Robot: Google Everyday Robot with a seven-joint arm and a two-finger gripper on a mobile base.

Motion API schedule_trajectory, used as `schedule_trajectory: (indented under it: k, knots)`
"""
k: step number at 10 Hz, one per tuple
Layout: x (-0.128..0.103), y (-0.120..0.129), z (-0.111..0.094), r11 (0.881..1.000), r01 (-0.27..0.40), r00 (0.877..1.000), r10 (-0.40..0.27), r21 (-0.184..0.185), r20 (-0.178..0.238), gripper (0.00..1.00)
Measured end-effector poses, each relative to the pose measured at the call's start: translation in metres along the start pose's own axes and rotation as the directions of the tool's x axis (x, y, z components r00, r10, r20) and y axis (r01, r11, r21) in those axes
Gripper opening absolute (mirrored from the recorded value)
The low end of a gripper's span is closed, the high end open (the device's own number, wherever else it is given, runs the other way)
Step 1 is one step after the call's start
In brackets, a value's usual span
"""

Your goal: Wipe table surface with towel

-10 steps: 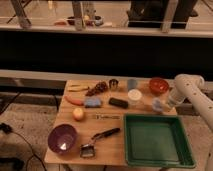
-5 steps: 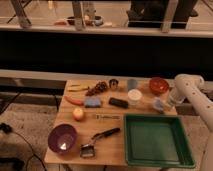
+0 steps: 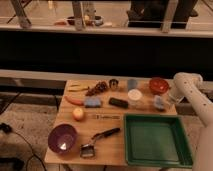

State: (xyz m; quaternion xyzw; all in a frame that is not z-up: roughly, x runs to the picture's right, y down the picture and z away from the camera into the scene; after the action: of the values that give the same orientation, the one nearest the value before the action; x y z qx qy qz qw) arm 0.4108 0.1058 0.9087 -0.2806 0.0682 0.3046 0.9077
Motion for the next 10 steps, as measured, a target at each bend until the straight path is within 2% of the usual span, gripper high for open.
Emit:
schedule_trajectory:
  k: [3, 6, 10]
  knots:
    - [0.011, -0.009, 0.014, 1.000, -0.014, 1.000, 0.014, 0.006, -0.025, 0.00]
    - [0.008, -0.008, 0.025, 1.000, -0.009, 0.999, 0.009, -0.002, -0.036, 0.00]
    - [0.003, -0.001, 0.029, 1.000, 0.006, 0.999, -0.007, -0.008, -0.040, 0.00]
